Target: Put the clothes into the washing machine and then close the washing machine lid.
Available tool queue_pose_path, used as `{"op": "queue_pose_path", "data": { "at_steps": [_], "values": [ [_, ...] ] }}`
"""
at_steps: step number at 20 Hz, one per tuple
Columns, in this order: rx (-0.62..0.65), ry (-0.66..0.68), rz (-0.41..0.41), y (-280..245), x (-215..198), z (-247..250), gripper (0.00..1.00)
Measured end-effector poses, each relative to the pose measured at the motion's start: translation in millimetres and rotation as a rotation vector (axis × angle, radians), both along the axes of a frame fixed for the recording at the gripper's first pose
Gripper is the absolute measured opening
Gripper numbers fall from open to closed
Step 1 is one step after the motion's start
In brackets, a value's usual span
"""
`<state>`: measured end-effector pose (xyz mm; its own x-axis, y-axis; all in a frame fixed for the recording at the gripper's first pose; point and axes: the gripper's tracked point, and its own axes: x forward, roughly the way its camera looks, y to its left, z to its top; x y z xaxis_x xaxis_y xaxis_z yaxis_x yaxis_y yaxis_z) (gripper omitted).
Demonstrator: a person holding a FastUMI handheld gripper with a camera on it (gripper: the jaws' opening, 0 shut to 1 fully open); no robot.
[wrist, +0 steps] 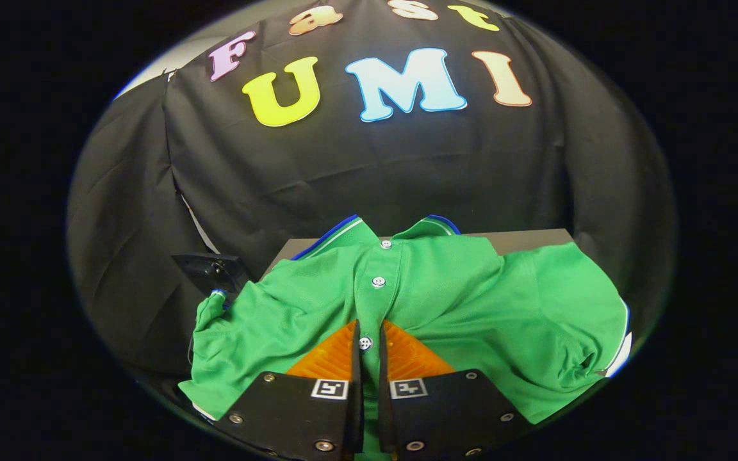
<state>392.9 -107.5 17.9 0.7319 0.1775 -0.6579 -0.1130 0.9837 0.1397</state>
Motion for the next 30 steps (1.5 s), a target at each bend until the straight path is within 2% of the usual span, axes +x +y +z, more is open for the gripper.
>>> {"op": "queue_pose_path", "data": {
  "at_steps": [1,2,5,12,16,20,30],
  "values": [
    [0.003,0.001,-0.002,1.0,0.3,0.2,0.02],
    [-0.007,-0.008,0.001,2.0,1.7,0.6,0.00],
    [-0.023,-0.042,-0.024,3.4,-0.5,12.4,0.00],
    [0.076,-0.179,-0.053,40.3,-4.0,69.6,0.00],
    [0.150,-0.214,-0.030,76.7,-7.9,91.7,0.00],
    [0.168,-0.238,0.005,110.1,-7.1,101.3,0.00],
    [0.222,-0.228,0.117,211.3,-12.9,97.9,0.00]
  ]
}}
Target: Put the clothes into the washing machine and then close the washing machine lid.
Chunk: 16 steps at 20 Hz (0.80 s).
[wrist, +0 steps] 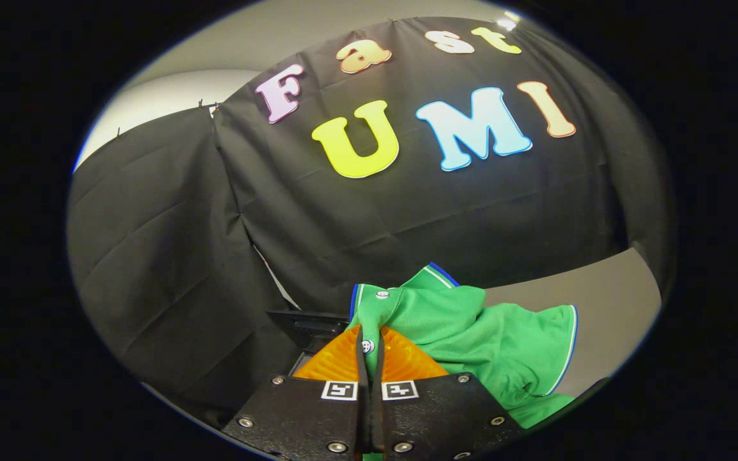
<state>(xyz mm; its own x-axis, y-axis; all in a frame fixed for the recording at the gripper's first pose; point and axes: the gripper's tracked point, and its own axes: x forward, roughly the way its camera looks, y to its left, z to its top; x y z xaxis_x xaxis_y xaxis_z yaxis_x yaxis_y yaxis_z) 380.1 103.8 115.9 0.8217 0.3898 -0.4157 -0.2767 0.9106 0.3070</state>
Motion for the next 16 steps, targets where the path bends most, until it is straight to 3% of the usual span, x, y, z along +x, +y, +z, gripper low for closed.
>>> {"op": "queue_pose_path", "data": {
  "at_steps": [16],
  "values": [
    [0.013,0.050,0.121,131.9,-11.7,-52.5,0.00]
  ]
}}
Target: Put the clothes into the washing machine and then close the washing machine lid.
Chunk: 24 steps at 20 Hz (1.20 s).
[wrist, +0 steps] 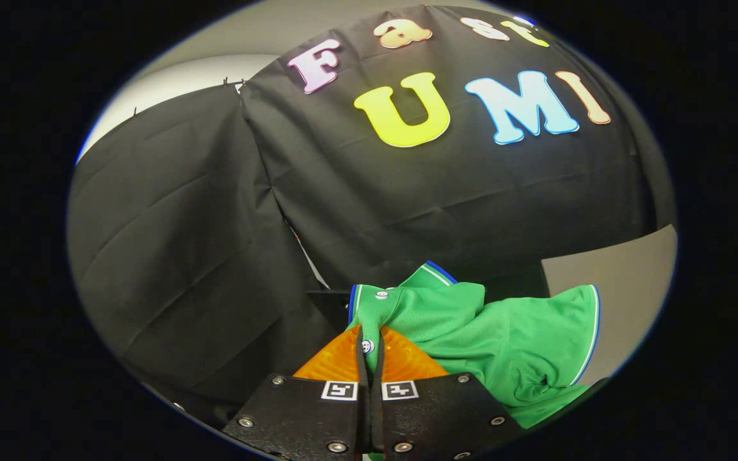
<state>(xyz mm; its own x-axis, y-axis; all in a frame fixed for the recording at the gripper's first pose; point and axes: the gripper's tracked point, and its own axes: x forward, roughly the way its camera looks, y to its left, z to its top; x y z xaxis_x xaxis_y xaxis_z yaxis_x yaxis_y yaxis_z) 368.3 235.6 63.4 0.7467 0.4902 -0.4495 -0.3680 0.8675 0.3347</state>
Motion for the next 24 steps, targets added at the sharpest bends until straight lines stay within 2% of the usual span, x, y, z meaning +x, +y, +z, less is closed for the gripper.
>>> {"op": "queue_pose_path", "data": {
  "at_steps": [5,12,24],
  "values": [
    [-0.001,0.016,0.028,35.1,-0.4,-22.9,0.00],
    [-0.035,0.085,0.032,64.4,2.8,-82.2,0.00],
    [-0.174,0.170,-0.004,66.2,-2.5,-182.5,0.00]
  ]
}}
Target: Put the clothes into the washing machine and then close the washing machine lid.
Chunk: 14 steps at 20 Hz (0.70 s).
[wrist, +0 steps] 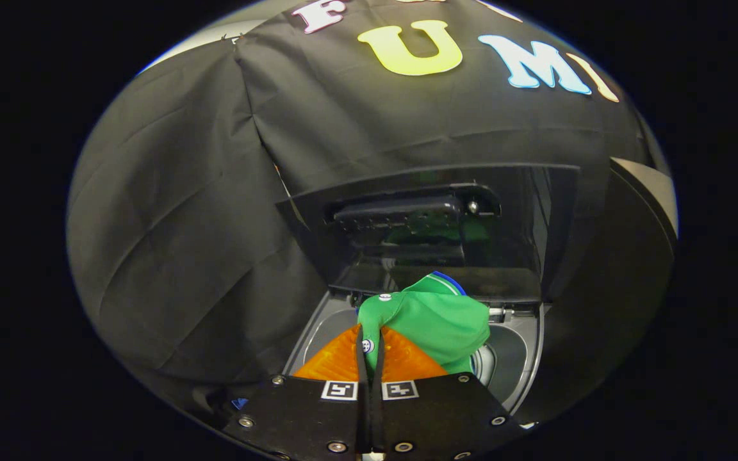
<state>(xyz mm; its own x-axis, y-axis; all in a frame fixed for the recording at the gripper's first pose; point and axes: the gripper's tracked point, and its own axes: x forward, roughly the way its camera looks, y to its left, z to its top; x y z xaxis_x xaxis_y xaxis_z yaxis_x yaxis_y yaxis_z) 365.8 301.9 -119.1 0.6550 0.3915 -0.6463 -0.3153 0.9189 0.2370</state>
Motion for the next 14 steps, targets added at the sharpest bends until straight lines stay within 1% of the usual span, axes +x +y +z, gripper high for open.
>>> {"op": "queue_pose_path", "data": {
  "at_steps": [4,6,8,11,14],
  "values": [
    [-0.048,0.031,0.003,-4.2,-4.3,-25.9,0.00],
    [-0.074,0.048,0.003,-8.8,-8.6,-38.8,0.03],
    [-0.106,0.069,0.004,-10.0,-13.4,-51.9,0.10],
    [-0.129,0.051,-0.002,-18.9,-14.6,-56.6,0.39],
    [-0.158,0.006,0.001,-19.4,-13.2,-47.9,0.67]
  ]
}}
